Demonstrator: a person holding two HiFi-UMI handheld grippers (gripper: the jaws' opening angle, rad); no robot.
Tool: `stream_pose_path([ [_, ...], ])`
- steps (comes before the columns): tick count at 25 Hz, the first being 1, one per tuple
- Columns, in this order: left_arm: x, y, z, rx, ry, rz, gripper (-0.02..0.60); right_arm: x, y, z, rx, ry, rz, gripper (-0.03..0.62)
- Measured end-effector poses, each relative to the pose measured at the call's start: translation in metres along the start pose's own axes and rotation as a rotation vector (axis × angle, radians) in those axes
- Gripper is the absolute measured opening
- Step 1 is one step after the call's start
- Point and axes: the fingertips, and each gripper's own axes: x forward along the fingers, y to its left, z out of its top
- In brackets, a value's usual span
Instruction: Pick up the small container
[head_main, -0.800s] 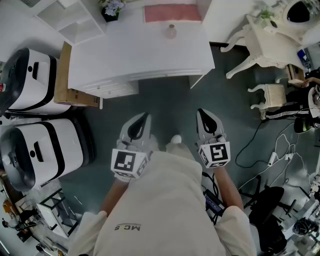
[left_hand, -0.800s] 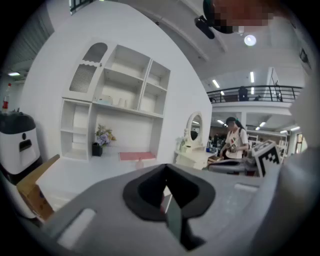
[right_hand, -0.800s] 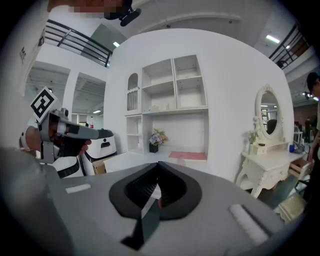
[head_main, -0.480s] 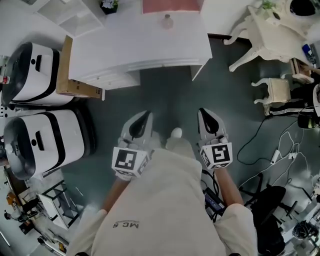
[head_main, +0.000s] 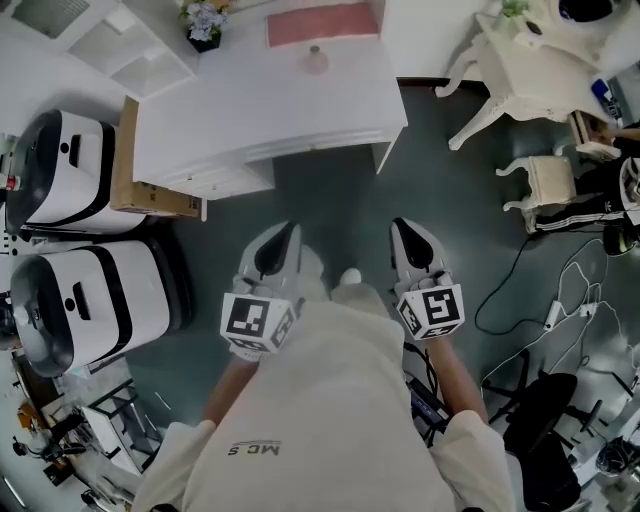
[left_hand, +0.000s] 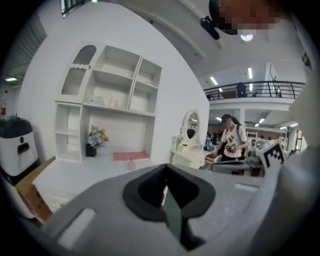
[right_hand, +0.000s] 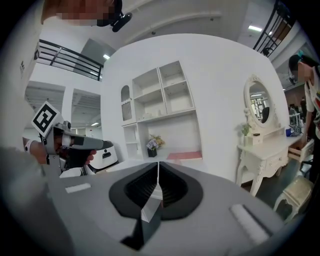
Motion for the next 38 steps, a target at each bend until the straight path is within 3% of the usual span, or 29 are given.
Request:
stream_pose_path([
  [4,0.024,0.031,0.002,-0.024,0.008,0.009,0.002,0.037,-0.006,0.011,-0.014,0.002,0.011,-0.001],
  [10,0.103,0.103,0.004,-0.078,0.009,0.012,0.002,0.138,-0.031,0.015,-0.049,0.038,0.041,0.006],
  [19,0.214,0.27,0.074,-0.109,-0.004,-0.005,0.002,0.346,-0.044,0.066,-0.089,0.079,0.043,0.046],
  [25,0.27,0.351,0.096,-0.118,0.006,-0.04,0.002,0.457,-0.061,0.086,-0.098,0.088,-0.008,0.055],
  [30,0.305,0.385,0.095,-0.134,0.032,-0.048,0.002,0.519,-0.077,0.079,-0.101,0.13,-0.007,0.076],
  [38,0.355,0.398,0.082,-0.132,0.095,-0.058,0.002,0.577,-0.112,0.06,-0.084,0.164,0.008,0.1],
])
